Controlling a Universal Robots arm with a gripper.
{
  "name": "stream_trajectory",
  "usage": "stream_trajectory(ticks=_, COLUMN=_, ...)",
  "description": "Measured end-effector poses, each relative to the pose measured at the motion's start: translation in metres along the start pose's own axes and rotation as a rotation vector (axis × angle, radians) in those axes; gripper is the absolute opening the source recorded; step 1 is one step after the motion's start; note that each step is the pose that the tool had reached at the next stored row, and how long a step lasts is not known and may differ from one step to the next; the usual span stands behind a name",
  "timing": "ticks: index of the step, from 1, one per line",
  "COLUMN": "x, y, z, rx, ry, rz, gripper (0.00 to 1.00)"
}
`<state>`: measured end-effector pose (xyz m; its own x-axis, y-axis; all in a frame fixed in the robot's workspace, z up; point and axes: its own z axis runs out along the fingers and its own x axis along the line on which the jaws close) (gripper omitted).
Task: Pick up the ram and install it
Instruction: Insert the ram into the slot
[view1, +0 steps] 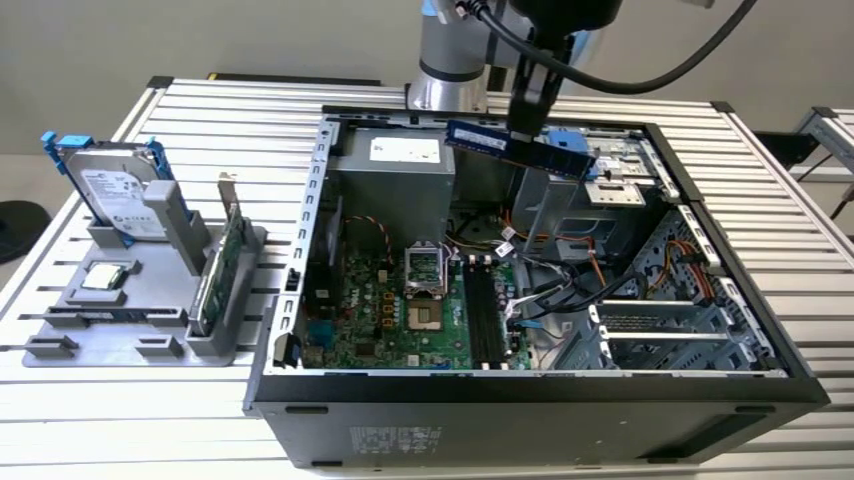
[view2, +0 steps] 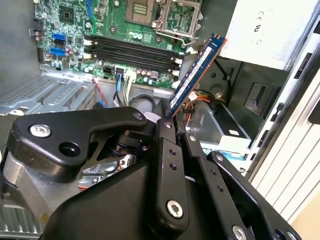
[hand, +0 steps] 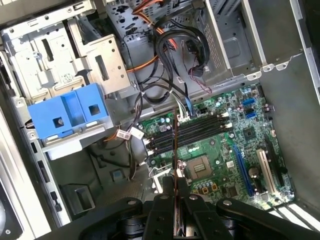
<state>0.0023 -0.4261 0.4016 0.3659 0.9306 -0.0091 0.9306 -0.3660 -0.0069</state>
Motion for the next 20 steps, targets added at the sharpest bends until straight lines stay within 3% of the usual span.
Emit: stream_trajectory(ticks=20, x=-0.0001, y=-0.0001, z=0.0001, rx=0.0010, ry=0.0009, rz=0.112, gripper=0.00)
